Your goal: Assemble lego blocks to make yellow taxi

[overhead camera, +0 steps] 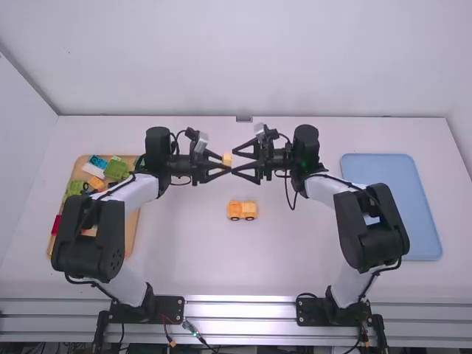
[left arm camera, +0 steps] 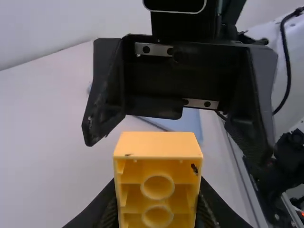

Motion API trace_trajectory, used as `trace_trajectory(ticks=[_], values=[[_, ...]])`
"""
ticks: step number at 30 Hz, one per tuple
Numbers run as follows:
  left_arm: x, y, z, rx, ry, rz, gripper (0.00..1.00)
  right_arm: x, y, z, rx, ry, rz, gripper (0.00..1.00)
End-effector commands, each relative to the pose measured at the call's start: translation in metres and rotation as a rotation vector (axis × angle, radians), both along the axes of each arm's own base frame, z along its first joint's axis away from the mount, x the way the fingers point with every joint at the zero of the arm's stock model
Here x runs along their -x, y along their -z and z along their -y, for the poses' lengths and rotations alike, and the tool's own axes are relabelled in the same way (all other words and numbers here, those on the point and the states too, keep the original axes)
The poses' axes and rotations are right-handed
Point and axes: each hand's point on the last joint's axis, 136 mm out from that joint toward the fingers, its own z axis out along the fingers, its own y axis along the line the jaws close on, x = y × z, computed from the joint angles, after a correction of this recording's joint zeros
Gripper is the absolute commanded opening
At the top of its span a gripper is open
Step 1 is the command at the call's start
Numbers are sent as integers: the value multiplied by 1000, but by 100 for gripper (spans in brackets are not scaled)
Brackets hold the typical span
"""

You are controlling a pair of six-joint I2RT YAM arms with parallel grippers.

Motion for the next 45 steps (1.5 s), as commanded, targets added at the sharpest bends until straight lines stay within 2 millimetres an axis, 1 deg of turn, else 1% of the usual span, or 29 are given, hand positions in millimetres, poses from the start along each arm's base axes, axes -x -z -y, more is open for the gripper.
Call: trace_trajectory(ticks=[1,3,10,13,15,19,26,28,29,30,31,32,34,36,38,39,45], values=[[3,-6,0,17,40,37,8,3,-20,0,-24,-39,86,84],[7,-5,1,22,66,62,8,7,-22,0,-30,-61,102,80],[8,-4,1,24,72,64,8,10,-22,-4,-30,-71,94,77],[10,-2,2,20,77,82,8,6,-22,-5,-26,-45,64,75],[11,-1,6,16,84,87,8,0,-21,-5,-21,-11,42,72],[8,1,9,2,68,87,7,1,-21,-6,-21,-13,42,72],[9,-1,10,7,75,95,8,5,-21,-16,-21,-21,46,72],[9,-1,10,7,75,95,8,5,-21,-16,-21,-19,45,63],[9,-1,10,7,75,95,8,5,-21,-16,-21,-19,46,63],[9,-1,10,7,75,95,8,4,-21,-15,-21,-17,45,59],[9,-1,10,7,75,95,8,4,-21,-14,-21,-14,45,51],[9,-1,10,7,75,95,8,3,-21,-14,-21,-14,45,50],[9,-1,10,7,75,95,8,4,-21,-14,-21,-15,46,43],[9,-1,10,7,75,95,8,4,-21,-14,-21,-15,46,42],[9,-1,10,6,75,95,9,4,-21,-14,-21,-15,46,37],[9,-1,10,6,75,95,9,4,-21,-14,-21,-14,46,36],[9,-1,10,6,75,99,12,4,-21,-14,-22,-15,53,26]])
